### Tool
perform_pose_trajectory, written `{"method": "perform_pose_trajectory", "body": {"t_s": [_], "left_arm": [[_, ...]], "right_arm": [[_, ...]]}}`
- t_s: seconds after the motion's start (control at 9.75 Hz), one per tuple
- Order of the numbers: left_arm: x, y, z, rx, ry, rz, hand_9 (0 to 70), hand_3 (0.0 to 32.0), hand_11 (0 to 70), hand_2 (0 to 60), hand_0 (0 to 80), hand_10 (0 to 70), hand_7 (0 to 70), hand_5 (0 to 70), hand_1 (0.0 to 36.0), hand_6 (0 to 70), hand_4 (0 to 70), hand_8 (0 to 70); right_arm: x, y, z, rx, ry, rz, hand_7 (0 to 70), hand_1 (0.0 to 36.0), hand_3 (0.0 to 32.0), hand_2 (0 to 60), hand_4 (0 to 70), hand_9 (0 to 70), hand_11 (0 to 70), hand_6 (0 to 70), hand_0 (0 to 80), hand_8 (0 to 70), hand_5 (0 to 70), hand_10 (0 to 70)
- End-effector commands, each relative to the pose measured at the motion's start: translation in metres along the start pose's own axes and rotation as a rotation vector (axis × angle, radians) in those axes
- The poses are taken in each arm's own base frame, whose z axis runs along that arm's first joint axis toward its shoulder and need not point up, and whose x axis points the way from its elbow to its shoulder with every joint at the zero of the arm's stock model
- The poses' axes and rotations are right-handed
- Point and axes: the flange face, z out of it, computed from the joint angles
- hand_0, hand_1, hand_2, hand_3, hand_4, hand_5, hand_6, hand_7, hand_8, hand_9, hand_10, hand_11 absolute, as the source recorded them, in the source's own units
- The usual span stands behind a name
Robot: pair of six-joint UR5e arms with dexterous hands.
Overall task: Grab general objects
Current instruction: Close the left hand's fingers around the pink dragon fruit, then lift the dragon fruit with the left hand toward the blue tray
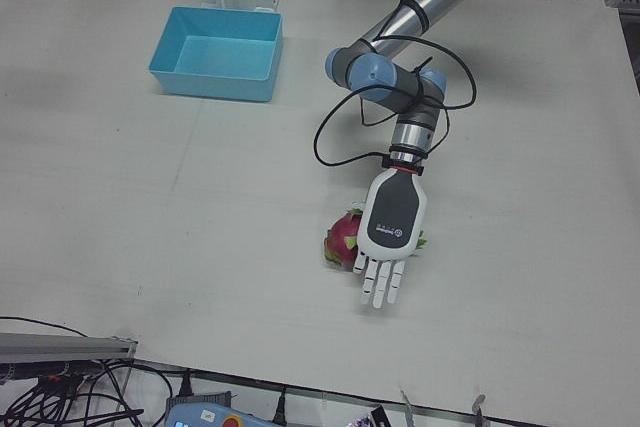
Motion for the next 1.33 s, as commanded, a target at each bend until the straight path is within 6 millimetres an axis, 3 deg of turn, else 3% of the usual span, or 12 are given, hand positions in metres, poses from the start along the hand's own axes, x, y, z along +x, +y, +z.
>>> {"method": "perform_pose_trajectory", "body": {"t_s": [0.0,0.21,0.31,0.41,0.51,0.72,1.03,1.23], "left_arm": [[-0.007,0.001,0.006,0.001,0.014,-0.005,2.7,0.0,2.3,11.3,50.5,1.2,20.8,49.4,16.3,6.0,32.5,3.3],[-0.006,0.001,0.007,0.001,0.027,-0.011,3.0,0.0,0.7,10.2,50.4,0.4,22.1,63.9,14.6,8.1,44.7,3.4],[-0.004,0.001,0.006,0.000,0.040,-0.015,3.0,0.0,1.2,21.8,51.2,0.8,22.4,64.6,17.7,9.0,54.4,3.4],[-0.001,0.000,0.006,-0.002,0.057,-0.027,3.0,0.0,2.8,60.0,48.1,1.6,22.1,62.5,26.0,8.8,53.0,3.6],[0.008,0.000,0.005,-0.012,0.086,-0.040,2.8,0.0,4.5,60.0,46.0,2.7,21.2,59.3,29.8,7.4,48.7,3.9],[0.054,0.002,-0.014,-0.061,0.165,-0.065,2.6,0.0,7.8,60.0,42.9,5.0,20.3,55.6,31.1,6.1,46.4,4.5],[0.124,0.006,-0.059,-0.203,0.225,-0.069,2.7,0.0,9.0,60.0,43.3,5.7,20.8,58.4,34.4,5.7,55.2,4.5],[0.149,0.013,-0.080,-0.306,0.244,-0.062,2.6,0.0,12.0,60.0,42.5,7.8,20.4,55.8,32.2,4.9,55.2,4.0]], "right_arm": [[0.000,0.000,0.000,-0.001,0.000,0.001,0.0,0.0,0.0,0.0,0.0,0.0,0.0,0.0,0.0,0.0,0.0,0.0],[0.000,0.000,0.000,-0.001,0.000,0.000,0.0,0.0,0.0,0.0,0.0,0.0,0.0,0.0,0.0,0.0,0.0,0.0],[0.000,0.000,0.000,0.001,0.000,0.000,0.0,0.0,0.0,0.0,0.0,0.0,0.0,0.0,0.0,0.0,0.0,0.0],[0.000,0.000,0.000,0.001,0.000,0.000,0.0,0.0,0.0,0.0,0.0,0.0,0.0,0.0,0.0,0.0,0.0,0.0],[0.000,0.000,0.000,0.001,0.000,0.000,0.0,0.0,0.0,0.0,0.0,0.0,0.0,0.0,0.0,0.0,0.0,0.0],[0.000,0.000,0.000,-0.001,0.000,0.000,0.0,0.0,0.0,0.0,0.0,0.0,0.0,0.0,0.0,0.0,0.0,0.0],[0.000,0.000,0.000,-0.001,0.000,0.000,0.0,0.0,0.0,0.0,0.0,0.0,0.0,0.0,0.0,0.0,0.0,0.0],[0.000,0.000,0.000,-0.001,0.000,0.000,0.0,0.0,0.0,0.0,0.0,0.0,0.0,0.0,0.0,0.0,0.0,0.0]]}}
